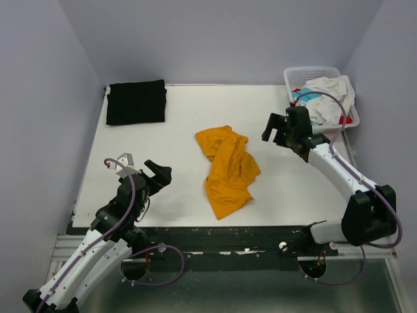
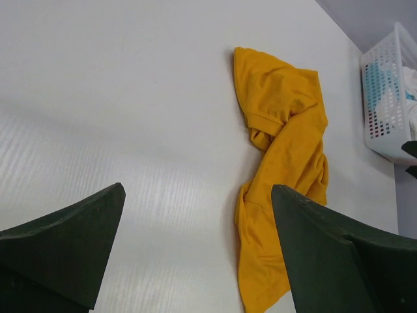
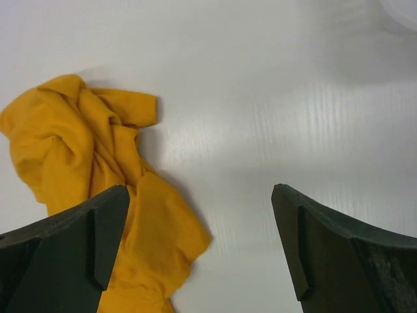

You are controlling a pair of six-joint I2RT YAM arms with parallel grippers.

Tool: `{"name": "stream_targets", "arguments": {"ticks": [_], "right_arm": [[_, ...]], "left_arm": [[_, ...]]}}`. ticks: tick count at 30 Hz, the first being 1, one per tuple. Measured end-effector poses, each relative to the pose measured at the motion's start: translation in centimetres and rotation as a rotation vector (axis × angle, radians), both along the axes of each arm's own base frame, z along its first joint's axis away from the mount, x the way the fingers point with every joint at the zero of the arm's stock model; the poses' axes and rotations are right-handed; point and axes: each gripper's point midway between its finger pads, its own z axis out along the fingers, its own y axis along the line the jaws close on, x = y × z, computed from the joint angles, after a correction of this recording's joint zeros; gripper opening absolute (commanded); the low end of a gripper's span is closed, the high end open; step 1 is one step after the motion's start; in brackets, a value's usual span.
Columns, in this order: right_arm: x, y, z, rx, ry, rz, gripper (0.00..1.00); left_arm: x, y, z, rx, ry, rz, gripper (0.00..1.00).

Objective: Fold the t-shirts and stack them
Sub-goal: Move the tshirt to the center of the board, then flatten out the tshirt

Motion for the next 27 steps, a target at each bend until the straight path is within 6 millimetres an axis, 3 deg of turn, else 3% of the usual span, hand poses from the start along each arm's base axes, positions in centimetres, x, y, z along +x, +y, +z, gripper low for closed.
{"name": "stream_targets", "arguments": {"ticks": [2, 5, 9, 11, 14, 20, 23, 27], "right_arm": [[-1.6, -1.8, -1.6, -0.023, 0.028, -0.082, 1.00], [-3.7, -2.5, -1.0, 0.023, -0.012, -0.125, 1.00], [-7.0, -1.1, -1.0, 0.157, -0.054, -0.082, 1.00], [-8.9, 1.0, -1.9, 0.201, -0.036, -0.003, 1.00], [-12.6, 6.6, -3.1, 0.215, 0.020, 0.191, 1.00], [-20.0, 18.1, -7.1, 0.021, 0.161, 0.516, 0.98], [-22.3, 21.1, -10.0, -0.101, 0.212, 0.571, 0.92], [-24.2, 21.9, -13.4, -0.212, 0.275, 0.584, 0.82]], "left_arm": [[-0.1, -0.1, -0.4, 0.002, 0.016, -0.002, 0.99], [-0.1, -1.1, -1.2, 0.015, 0.055, -0.055, 0.98], [-0.1, -3.7, -3.2, 0.036, 0.143, -0.179, 0.99], [-0.1, -4.2, -4.7, 0.060, 0.203, -0.204, 0.99], [-0.1, -4.2, -6.3, 0.098, 0.267, -0.206, 0.98], [0.4, -3.8, -5.5, 0.098, 0.247, -0.171, 0.99], [0.5, -2.8, -5.1, 0.093, 0.233, -0.122, 0.99], [0.6, -1.3, -4.2, 0.065, 0.189, -0.055, 0.98]]}}
